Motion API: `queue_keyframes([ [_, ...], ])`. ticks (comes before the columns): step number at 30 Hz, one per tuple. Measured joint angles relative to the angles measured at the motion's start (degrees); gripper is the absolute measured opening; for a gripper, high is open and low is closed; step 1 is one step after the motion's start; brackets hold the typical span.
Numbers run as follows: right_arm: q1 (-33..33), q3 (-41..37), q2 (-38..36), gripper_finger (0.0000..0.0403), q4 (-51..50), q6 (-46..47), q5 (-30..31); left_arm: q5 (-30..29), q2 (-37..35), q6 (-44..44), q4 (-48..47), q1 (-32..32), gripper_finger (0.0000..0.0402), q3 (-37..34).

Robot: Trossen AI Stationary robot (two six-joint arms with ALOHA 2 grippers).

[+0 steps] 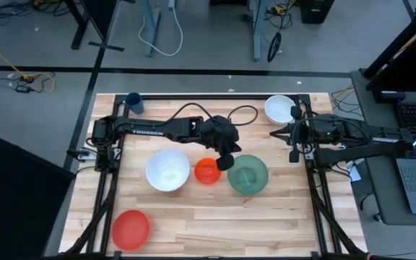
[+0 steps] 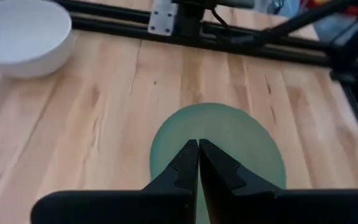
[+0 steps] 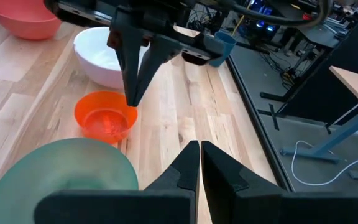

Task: Nest bowls inside each other
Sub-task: Stack the green bowl on top of the bottom white bowl

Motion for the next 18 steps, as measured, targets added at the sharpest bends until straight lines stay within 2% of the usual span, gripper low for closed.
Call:
queue_keyframes([
  [5, 0.0, 0.0, 0.0, 0.0, 0.0, -0.2, 0.0, -0.2, 1.5, -6.4, -1.0, 1.3, 0.0, 0.2],
  [11, 0.0, 0.0, 0.0, 0.0, 1.0, -1.1, 0.0, 1.4, 6.4, -11.5, -4.6, 1.6, 0.0, 4.7],
  [15, 0.0, -0.1, 0.0, 0.0, 0.9, -1.1, 0.0, 5.2, 9.9, -13.7, -7.1, 1.7, 0.0005, 7.0],
  [18, 0.0, -0.1, 0.0, 0.0, 0.9, -0.7, 0.0, 8.6, 11.1, -16.4, -8.7, 1.6, 0.0033, 8.5],
])
